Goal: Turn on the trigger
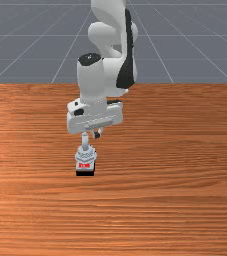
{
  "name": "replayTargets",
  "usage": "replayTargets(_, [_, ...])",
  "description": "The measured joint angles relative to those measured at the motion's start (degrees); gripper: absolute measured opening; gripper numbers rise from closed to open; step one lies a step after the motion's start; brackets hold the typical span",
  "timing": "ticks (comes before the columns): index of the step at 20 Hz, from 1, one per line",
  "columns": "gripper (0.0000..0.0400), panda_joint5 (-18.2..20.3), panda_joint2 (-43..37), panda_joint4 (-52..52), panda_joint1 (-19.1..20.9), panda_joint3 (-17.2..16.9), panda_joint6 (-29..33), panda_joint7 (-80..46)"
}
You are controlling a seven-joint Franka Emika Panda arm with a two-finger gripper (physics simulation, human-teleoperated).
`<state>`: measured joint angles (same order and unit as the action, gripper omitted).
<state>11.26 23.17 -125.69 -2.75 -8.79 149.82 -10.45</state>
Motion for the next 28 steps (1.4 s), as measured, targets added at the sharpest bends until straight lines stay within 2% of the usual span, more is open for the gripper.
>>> replayTargets(4, [0.0000, 0.6, 0.3, 0.5, 0.9, -0.7, -0.2, -0.5])
replayTargets(8, [0.0000, -0.1, 0.3, 0.7, 2.6, 0.3, -0.5, 5.5])
replayTargets(9, [0.0000, -0.1, 0.3, 0.6, 2.4, 0.3, -0.5, 5.2])
replayTargets(10, [0.0000, -1.9, 0.2, 0.3, 0.5, -1.5, 0.1, 0.6])
replayTargets(12, [0.0000, -1.6, 0.3, 0.4, 0.8, -1.4, 0.0, 1.2])
replayTargets(13, [0.0000, 0.3, 0.4, 0.7, 1.4, -1.1, -0.4, 0.2])
replayTargets(17, [0.0000, 0.7, 0.8, 1.4, 3.0, -1.5, -0.8, 1.6])
replayTargets(18, [0.0000, -0.3, 1.3, 2.7, 3.5, -1.4, -3.2, 3.7])
replayTargets(19, [0.0000, -3.9, 0.9, 1.1, 0.7, -4.0, 0.0, -0.3])
replayTargets(20, [0.0000, -0.5, 0.7, 1.4, 3.9, -0.5, -1.0, 7.0])
replayTargets(23, [0.0003, -0.8, 3.3, 6.0, 4.2, 0.1, -3.1, 8.1])
replayTargets(24, [0.0000, 2.1, 3.3, 4.7, 4.9, 0.8, 2.3, 6.1])
replayTargets(27, [0.0007, 2.2, 2.6, 5.0, 4.8, 0.6, 1.0, 6.0])
replayTargets(28, [0.0012, 4.9, 3.1, 8.7, 6.9, 1.8, -8.3, 8.5])
